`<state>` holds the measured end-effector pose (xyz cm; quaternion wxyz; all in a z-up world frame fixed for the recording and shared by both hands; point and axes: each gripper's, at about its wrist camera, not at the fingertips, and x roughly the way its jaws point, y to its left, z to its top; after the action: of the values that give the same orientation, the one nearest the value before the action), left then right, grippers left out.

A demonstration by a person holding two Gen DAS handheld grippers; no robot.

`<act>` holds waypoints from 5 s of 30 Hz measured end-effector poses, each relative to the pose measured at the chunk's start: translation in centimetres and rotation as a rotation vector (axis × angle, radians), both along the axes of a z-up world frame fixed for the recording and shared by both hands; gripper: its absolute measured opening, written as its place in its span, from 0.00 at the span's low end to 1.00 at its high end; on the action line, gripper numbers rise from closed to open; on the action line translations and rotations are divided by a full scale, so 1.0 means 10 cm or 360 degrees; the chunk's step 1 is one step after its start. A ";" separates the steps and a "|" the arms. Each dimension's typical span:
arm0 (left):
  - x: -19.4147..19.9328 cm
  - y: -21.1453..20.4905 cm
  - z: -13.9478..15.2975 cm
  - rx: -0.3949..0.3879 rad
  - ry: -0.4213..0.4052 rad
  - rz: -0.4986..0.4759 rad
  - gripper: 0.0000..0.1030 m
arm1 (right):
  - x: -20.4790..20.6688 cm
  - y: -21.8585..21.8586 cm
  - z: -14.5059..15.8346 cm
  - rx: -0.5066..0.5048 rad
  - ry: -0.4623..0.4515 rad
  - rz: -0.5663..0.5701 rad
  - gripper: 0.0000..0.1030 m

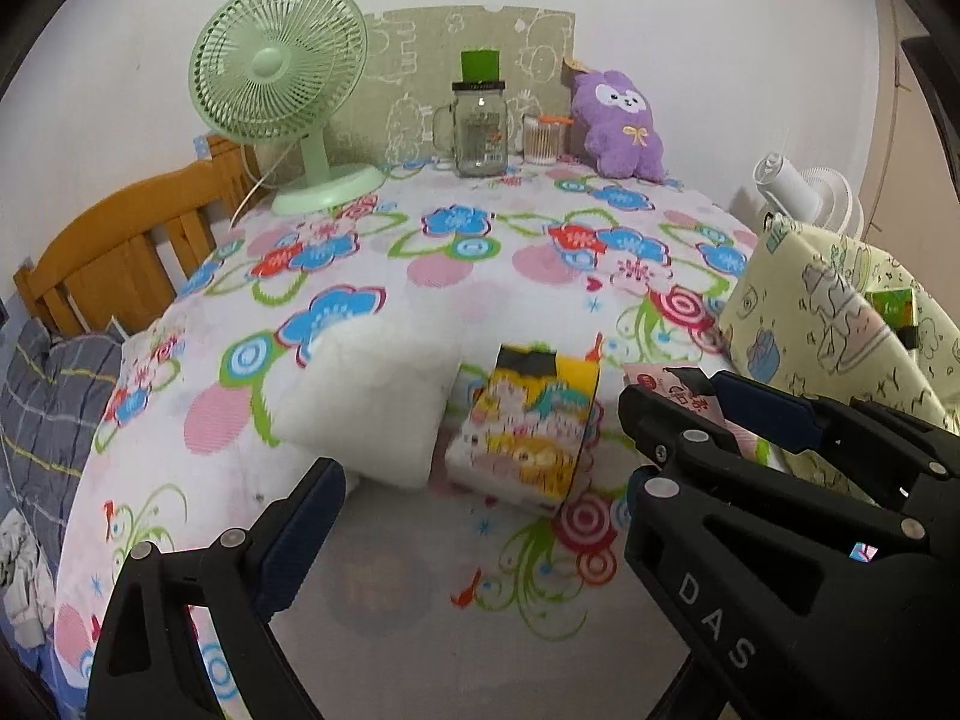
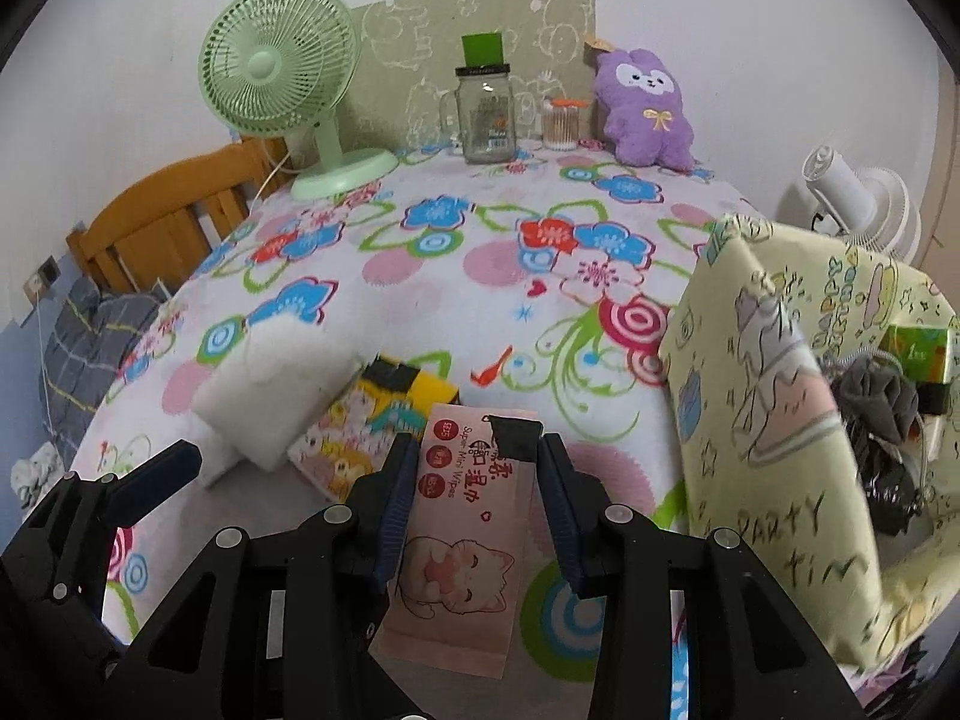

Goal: Organize soft objects
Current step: 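Grasp the pink paper packet with the right gripper, then grasp the cartoon-printed yellow pack with the left gripper, then carry the yellow pack and pink packet in both grippers toward the paper box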

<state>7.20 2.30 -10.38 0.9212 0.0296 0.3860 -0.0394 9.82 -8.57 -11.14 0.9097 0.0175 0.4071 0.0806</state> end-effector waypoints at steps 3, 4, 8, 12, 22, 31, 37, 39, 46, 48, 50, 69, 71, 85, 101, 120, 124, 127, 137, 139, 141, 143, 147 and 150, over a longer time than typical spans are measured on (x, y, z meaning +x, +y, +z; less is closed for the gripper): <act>0.05 -0.01 0.02 -0.0005 -0.0017 -0.0015 0.92 | 0.05 -0.01 0.04 0.0000 -0.0023 -0.0007 0.42; 0.07 -0.02 0.03 -0.0008 -0.0019 -0.0022 0.92 | 0.07 -0.01 0.05 0.0000 -0.0029 -0.0009 0.42; 0.13 -0.03 0.03 -0.0025 -0.0012 -0.0057 0.88 | 0.13 -0.02 0.06 -0.0007 -0.0039 -0.0009 0.42; 0.19 -0.06 0.01 -0.0041 -0.0002 -0.0094 0.83 | 0.18 -0.04 0.05 -0.0011 -0.0031 -0.0024 0.42; 0.31 -0.09 -0.10 -0.0143 0.0072 -0.0184 0.66 | 0.29 -0.06 -0.03 -0.0030 0.0017 -0.0040 0.42; 0.33 -0.09 -0.18 -0.0126 0.0116 -0.0166 0.54 | 0.35 -0.03 -0.14 -0.0037 0.0081 -0.0019 0.42; 0.33 -0.08 -0.18 -0.0125 0.0124 -0.0173 0.42 | 0.35 -0.02 -0.15 -0.0030 0.0092 -0.0011 0.42; 0.33 -0.08 -0.18 -0.0122 0.0122 -0.0175 0.42 | 0.35 -0.02 -0.15 -0.0031 0.0094 -0.0012 0.42; 0.36 -0.06 -0.20 -0.0113 0.0128 -0.0130 0.59 | 0.35 -0.03 -0.14 -0.0035 0.0089 -0.0014 0.42; 0.39 -0.03 -0.23 -0.0143 0.0163 -0.0129 0.60 | 0.37 -0.02 -0.16 -0.0029 0.0105 -0.0006 0.42; 0.40 -0.02 -0.25 -0.0157 0.0181 -0.0128 0.60 | 0.39 -0.01 -0.18 -0.0027 0.0119 -0.0003 0.42; 0.26 0.01 -0.07 -0.0161 0.0111 -0.0103 0.47 | 0.29 0.04 -0.03 -0.0022 0.0067 0.0023 0.42; 0.23 0.01 -0.02 -0.0160 0.0092 -0.0100 0.47 | 0.25 0.03 0.02 -0.0020 0.0048 0.0022 0.42; -0.05 -0.03 0.35 -0.0142 -0.0045 -0.0064 0.47 | 0.00 0.00 0.39 -0.0004 -0.0086 0.0040 0.42; -0.29 -0.06 0.81 -0.0114 -0.0178 0.0003 0.47 | -0.24 -0.02 0.89 0.0036 -0.0214 0.0099 0.42; -0.33 -0.26 1.14 -0.0118 -0.0263 -0.0004 0.47 | -0.30 -0.22 1.28 0.0029 -0.0293 0.0089 0.42; -0.32 -0.36 1.17 -0.0110 -0.0273 -0.0020 0.47 | -0.30 -0.31 1.31 0.0017 -0.0305 0.0077 0.42; -0.31 -0.44 1.17 -0.0111 -0.0278 -0.0032 0.47 | -0.29 -0.40 1.33 0.0018 -0.0312 0.0065 0.42; -0.25 -0.75 1.16 -0.0136 -0.0293 -0.0080 0.47 | -0.27 -0.71 1.34 -0.0024 -0.0332 0.0022 0.42; -0.23 -0.81 1.16 -0.0133 -0.0293 -0.0100 0.47 | -0.25 -0.78 1.34 -0.0029 -0.0335 0.0004 0.42; -0.21 -0.88 1.15 -0.0136 -0.0290 -0.0122 0.47 | -0.24 -0.84 1.33 -0.0031 -0.0335 -0.0011 0.42; -0.19 -0.93 1.13 -0.0138 -0.0284 -0.0143 0.47 | -0.22 -0.90 1.32 -0.0032 -0.0330 -0.0029 0.42; -0.15 -1.06 1.10 -0.0143 -0.0269 -0.0178 0.47 | -0.18 -1.03 1.30 -0.0040 -0.0318 -0.0064 0.42; -0.13 -1.15 1.07 -0.0149 -0.0260 -0.0204 0.47 | -0.16 -1.12 1.27 -0.0043 -0.0310 -0.0085 0.42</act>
<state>5.95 -9.22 0.35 0.9455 0.0144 0.3049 -0.1138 8.21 -19.77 1.59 0.9469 0.0081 0.3173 0.0521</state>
